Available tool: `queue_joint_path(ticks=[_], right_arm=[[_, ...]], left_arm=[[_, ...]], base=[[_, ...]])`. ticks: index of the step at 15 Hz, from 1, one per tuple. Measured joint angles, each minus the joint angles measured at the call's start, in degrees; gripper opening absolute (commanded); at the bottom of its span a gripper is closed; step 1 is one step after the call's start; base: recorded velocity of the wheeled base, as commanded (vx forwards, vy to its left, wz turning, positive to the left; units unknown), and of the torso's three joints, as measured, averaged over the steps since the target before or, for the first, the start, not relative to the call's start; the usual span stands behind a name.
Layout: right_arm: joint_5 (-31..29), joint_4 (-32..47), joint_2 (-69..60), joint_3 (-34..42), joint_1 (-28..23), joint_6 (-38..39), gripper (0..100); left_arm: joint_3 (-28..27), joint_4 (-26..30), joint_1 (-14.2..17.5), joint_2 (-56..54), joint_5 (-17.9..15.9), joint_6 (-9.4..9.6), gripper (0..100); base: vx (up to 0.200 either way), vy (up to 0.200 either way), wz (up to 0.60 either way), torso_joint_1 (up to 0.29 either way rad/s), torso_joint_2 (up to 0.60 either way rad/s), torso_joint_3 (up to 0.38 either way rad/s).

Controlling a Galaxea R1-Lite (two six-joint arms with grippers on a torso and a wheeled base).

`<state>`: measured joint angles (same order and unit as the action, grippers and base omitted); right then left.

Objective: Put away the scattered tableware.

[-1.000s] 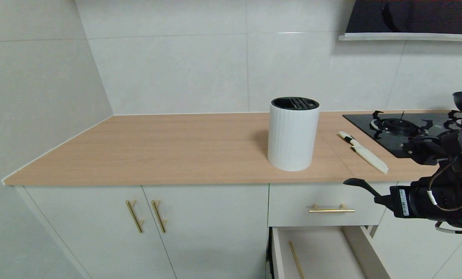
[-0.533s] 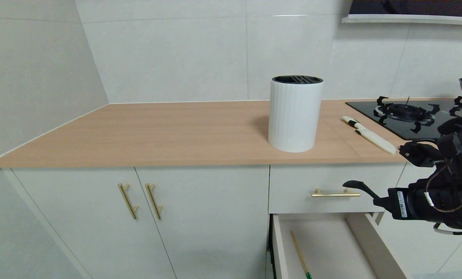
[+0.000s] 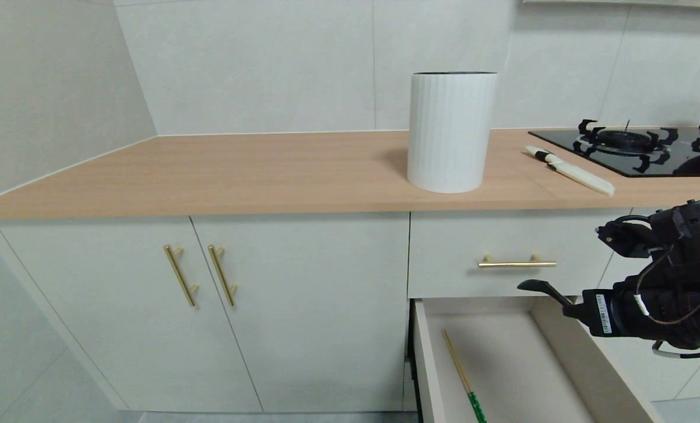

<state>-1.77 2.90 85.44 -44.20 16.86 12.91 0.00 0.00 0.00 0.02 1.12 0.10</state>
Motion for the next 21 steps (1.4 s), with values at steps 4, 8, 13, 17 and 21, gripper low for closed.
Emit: queue_joint_path(ticks=[4, 8, 13, 17, 21], right_arm=[[0.0, 0.0, 0.9, 0.1, 0.0, 0.0, 0], [0.0, -0.5, 2.7, 0.1, 0.1, 0.0, 0], [-1.1, -10.8, 13.0, 1.3, 0.3, 0.4, 0], [-2.3, -16.3, 23.5, 1.6, 0.5, 0.9, 0], [-2.7, -25.2, 33.6, 1.8, 0.5, 3.0, 0]], left_arm=[[0.0, 0.0, 0.0, 0.0, 0.0, 0.00, 100], [0.0, 0.0, 0.0, 0.0, 0.0, 0.00, 100], [0.0, 0.0, 0.0, 0.0, 0.0, 0.00, 100], [0.0, 0.0, 0.0, 0.0, 0.0, 0.00, 100], [0.0, 0.0, 0.0, 0.0, 0.0, -0.02, 100]], base=[[0.000, 0.000, 0.00, -0.070, 0.33, 0.245], [0.000, 0.000, 0.00, -0.006, 0.03, 0.025], [0.000, 0.000, 0.00, 0.000, 0.00, 0.000], [0.000, 0.000, 0.00, 0.000, 0.00, 0.000], [0.000, 0.000, 0.00, 0.000, 0.00, 0.000]])
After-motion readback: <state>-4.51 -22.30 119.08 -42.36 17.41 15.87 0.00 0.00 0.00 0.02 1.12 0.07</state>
